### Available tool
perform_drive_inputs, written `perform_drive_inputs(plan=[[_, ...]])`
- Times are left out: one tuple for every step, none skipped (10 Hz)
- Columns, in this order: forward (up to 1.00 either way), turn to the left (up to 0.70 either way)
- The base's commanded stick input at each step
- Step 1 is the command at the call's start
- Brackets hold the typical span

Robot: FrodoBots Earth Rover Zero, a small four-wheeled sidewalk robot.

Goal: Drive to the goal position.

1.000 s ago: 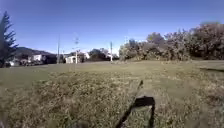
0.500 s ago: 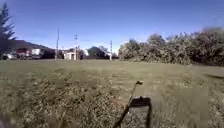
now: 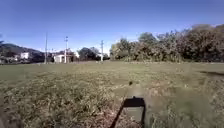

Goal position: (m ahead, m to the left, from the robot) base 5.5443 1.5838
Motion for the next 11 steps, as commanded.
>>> perform_drive_inputs(plan=[[1.0, 0.0], [1.0, 0.0], [1.0, 0.0], [1.0, 0.0], [1.0, 0.0], [1.0, 0.0], [1.0, 0.0], [1.0, 0.0], [1.0, -0.01], [1.0, -0.02], [1.0, -0.01]])
